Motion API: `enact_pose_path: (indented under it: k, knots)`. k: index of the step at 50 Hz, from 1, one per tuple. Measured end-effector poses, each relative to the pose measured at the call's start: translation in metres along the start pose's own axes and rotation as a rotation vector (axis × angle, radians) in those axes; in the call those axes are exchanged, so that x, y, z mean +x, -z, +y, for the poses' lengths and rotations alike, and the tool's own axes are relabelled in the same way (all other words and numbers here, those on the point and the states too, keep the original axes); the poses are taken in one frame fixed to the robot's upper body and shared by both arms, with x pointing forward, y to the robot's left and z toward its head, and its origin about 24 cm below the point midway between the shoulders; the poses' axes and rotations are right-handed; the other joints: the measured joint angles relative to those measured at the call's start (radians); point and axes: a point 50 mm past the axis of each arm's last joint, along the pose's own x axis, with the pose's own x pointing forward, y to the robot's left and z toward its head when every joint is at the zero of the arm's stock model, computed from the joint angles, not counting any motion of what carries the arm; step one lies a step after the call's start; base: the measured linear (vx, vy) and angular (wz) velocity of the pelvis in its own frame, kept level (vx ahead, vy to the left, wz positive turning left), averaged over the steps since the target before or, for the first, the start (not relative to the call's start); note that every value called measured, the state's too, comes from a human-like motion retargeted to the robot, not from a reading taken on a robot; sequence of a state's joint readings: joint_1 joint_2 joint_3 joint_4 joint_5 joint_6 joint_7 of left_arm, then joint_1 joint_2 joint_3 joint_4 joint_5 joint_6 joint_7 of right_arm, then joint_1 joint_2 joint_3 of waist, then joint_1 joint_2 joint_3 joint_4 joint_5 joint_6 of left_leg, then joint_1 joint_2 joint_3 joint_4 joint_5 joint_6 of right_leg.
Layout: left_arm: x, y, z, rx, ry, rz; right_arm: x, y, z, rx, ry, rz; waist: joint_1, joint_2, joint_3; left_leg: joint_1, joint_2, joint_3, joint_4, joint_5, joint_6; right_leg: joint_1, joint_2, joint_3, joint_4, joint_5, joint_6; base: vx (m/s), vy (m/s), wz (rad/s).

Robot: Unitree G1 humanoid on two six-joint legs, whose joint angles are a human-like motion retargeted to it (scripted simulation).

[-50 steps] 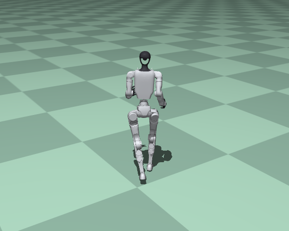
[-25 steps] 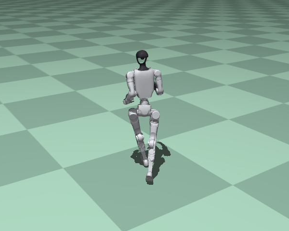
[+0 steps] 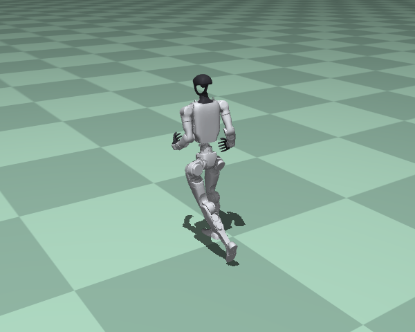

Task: Walk run

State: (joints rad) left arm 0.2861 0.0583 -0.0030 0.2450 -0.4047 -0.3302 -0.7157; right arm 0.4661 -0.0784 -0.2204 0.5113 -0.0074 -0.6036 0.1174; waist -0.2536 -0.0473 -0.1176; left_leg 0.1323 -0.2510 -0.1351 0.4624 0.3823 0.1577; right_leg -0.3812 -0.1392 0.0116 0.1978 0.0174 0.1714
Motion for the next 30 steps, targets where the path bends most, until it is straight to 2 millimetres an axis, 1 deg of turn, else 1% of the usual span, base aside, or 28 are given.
enact_pose_path:
  k: [1, 2, 3, 4, 5, 7, 8, 10, 12, 15, 16, 17, 18, 20, 22, 23, 24, 25, 27, 28, 30]
  knots:
    - [-0.008, 0.002, 0.002, 0.012, 0.002, 0.018, 0.005, -0.003, 0.007, 0.017, -0.005, -0.015, 0.031, 0.003, -0.010, -0.055, 0.009, 0.074, 0.124, 0.057, -0.001, 0.012, 0.046, 0.041, 0.068, -0.054, -0.032, 1.23, -0.69, -0.03]
    - [-0.012, 0.004, 0.002, 0.017, 0.012, 0.034, 0.012, -0.006, 0.012, 0.035, -0.005, -0.031, 0.057, 0.009, -0.015, -0.120, 0.028, 0.130, 0.253, 0.094, 0.000, 0.022, 0.063, 0.048, 0.120, -0.097, -0.045, 1.09, -0.54, 0.39]
    - [-0.010, 0.009, -0.003, 0.009, 0.039, 0.045, 0.024, -0.011, 0.013, 0.057, 0.005, -0.051, 0.074, 0.020, -0.012, -0.204, 0.065, 0.147, 0.395, 0.088, 0.007, 0.026, 0.025, -0.012, 0.138, -0.118, -0.023, 0.98, -0.39, 0.94]
    - [-0.009, 0.015, -0.008, -0.019, 0.027, 0.050, 0.035, -0.014, 0.015, 0.065, -0.016, -0.053, 0.079, 0.018, -0.015, -0.265, 0.093, 0.186, 0.474, 0.022, 0.032, 0.053, 0.009, -0.042, 0.136, -0.139, -0.022, 0.91, -0.27, 1.11]
    - [-0.008, 0.022, -0.012, -0.058, -0.004, 0.053, 0.044, -0.016, 0.019, 0.065, -0.050, -0.045, 0.077, 0.010, -0.022, -0.315, 0.114, 0.237, 0.522, -0.073, 0.067, 0.091, 0.003, -0.056, 0.123, -0.162, -0.032, 0.99, -0.25, 0.53]
    - [-0.014, 0.032, -0.018, -0.136, -0.078, 0.042, 0.061, -0.030, 0.031, 0.058, -0.130, -0.085, 0.093, -0.006, -0.021, -0.383, 0.111, 0.320, 0.499, -0.199, 0.104, 0.159, 0.013, -0.063, 0.075, -0.158, -0.065, 1.02, -0.21, 0.17]
    - [-0.017, 0.036, -0.021, -0.168, -0.098, 0.038, 0.068, -0.041, 0.035, 0.057, -0.147, -0.130, 0.112, -0.014, -0.010, -0.431, 0.077, 0.318, 0.475, -0.258, 0.104, 0.193, 0.011, -0.072, 0.048, -0.138, -0.072, 0.98, -0.18, 0.23]
    - [-0.021, 0.041, -0.024, -0.207, -0.116, 0.040, 0.079, -0.061, 0.036, 0.054, -0.154, -0.215, 0.153, -0.030, 0.005, -0.510, 0.022, 0.313, 0.390, -0.350, 0.081, 0.250, 0.010, -0.088, 0.000, -0.076, -0.063, 0.99, -0.23, 0.33]
    - [-0.024, 0.042, -0.021, -0.202, -0.103, 0.063, 0.087, -0.086, 0.036, 0.040, -0.158, -0.322, 0.212, -0.037, 0.023, -0.570, 0.018, 0.315, 0.177, -0.422, 0.016, 0.314, 0.036, -0.126, -0.049, 0.030, -0.045, 0.81, -0.34, 0.47]
    - [-0.026, 0.038, -0.013, -0.146, -0.081, 0.087, 0.091, -0.109, 0.035, 0.001, -0.191, -0.419, 0.284, -0.009, 0.052, -0.575, 0.056, 0.377, -0.183, -0.459, -0.028, 0.415, 0.115, -0.187, -0.088, 0.142, -0.036, 0.92, -0.36, 0.47]
    - [-0.025, 0.036, -0.011, -0.129, -0.075, 0.088, 0.092, -0.115, 0.034, -0.014, -0.203, -0.439, 0.302, -0.004, 0.060, -0.560, 0.058, 0.427, -0.270, -0.456, -0.038, 0.450, 0.127, -0.222, -0.093, 0.174, -0.030, 1.01, -0.34, 0.58]
    - [-0.024, 0.034, -0.010, -0.112, -0.068, 0.088, 0.092, -0.120, 0.033, -0.029, -0.213, -0.457, 0.313, -0.001, 0.066, -0.545, 0.057, 0.469, -0.342, -0.443, -0.029, 0.484, 0.138, -0.255, -0.093, 0.206, -0.020, 1.03, -0.34, 0.87]
    - [-0.021, 0.031, -0.008, -0.095, -0.061, 0.085, 0.093, -0.125, 0.032, -0.044, -0.221, -0.473, 0.313, -0.002, 0.070, -0.531, 0.049, 0.495, -0.384, -0.408, 0.016, 0.513, 0.144, -0.281, -0.082, 0.240, -0.003, 1.09, -0.59, 0.74]
    - [-0.019, 0.026, -0.004, -0.072, -0.063, 0.074, 0.095, -0.131, 0.033, -0.073, -0.251, -0.487, 0.340, -0.045, 0.070, -0.514, 0.094, 0.516, -0.365, -0.404, 0.104, 0.544, 0.151, -0.283, -0.024, 0.341, 0.007, 1.32, -1.07, 0.18]
    - [-0.020, 0.025, -0.001, -0.066, -0.065, 0.072, 0.094, -0.125, 0.031, -0.103, -0.275, -0.460, 0.328, -0.054, 0.047, -0.498, 0.097, 0.458, -0.216, -0.551, 0.104, 0.517, 0.156, -0.323, 0.154, 0.466, 0.026, 1.46, -0.69, 0.84]
    - [-0.019, 0.027, -0.002, -0.081, -0.061, 0.074, 0.091, -0.115, 0.027, -0.125, -0.279, -0.422, 0.306, -0.054, 0.037, -0.502, 0.077, 0.377, -0.144, -0.596, 0.104, 0.468, 0.153, -0.321, 0.317, 0.496, 0.021, 1.54, 0.01, 1.63]
    - [-0.018, 0.027, 0.001, -0.096, -0.074, 0.068, 0.089, -0.106, 0.028, -0.137, -0.292, -0.383, 0.278, -0.034, 0.024, -0.497, 0.092, 0.356, -0.101, -0.622, 0.104, 0.412, 0.187, -0.260, 0.437, 0.506, 0.016, 1.46, 0.26, 1.58]
    - [-0.017, 0.026, 0.006, -0.110, -0.096, 0.057, 0.088, -0.097, 0.031, -0.142, -0.311, -0.344, 0.248, -0.003, 0.009, -0.488, 0.125, 0.365, -0.071, -0.640, 0.104, 0.351, 0.239, -0.168, 0.535, 0.506, 0.010, 1.13, 0.25, 0.75]
    - [-0.004, 0.023, 0.003, -0.103, -0.101, 0.026, 0.082, -0.084, 0.036, -0.114, -0.316, -0.298, 0.277, 0.078, -0.002, -0.442, 0.176, 0.329, -0.096, -0.658, 0.104, 0.263, 0.233, -0.193, 0.596, 0.389, -0.085, 0.83, 0.21, 0.36]
    - [0.003, 0.021, -0.001, -0.096, -0.103, 0.004, 0.077, -0.078, 0.033, -0.094, -0.300, -0.282, 0.291, 0.094, -0.005, -0.410, 0.168, 0.308, -0.126, -0.653, 0.104, 0.221, 0.197, -0.214, 0.615, 0.321, -0.144, 0.78, 0.10, 1.05]
    - [0.013, 0.016, -0.005, -0.088, -0.100, -0.030, 0.066, -0.067, 0.027, -0.037, -0.261, -0.256, 0.277, 0.112, -0.007, -0.347, 0.137, 0.226, -0.202, -0.610, 0.104, 0.130, 0.140, -0.240, 0.621, 0.189, -0.222, 0.86, -0.05, 2.05]
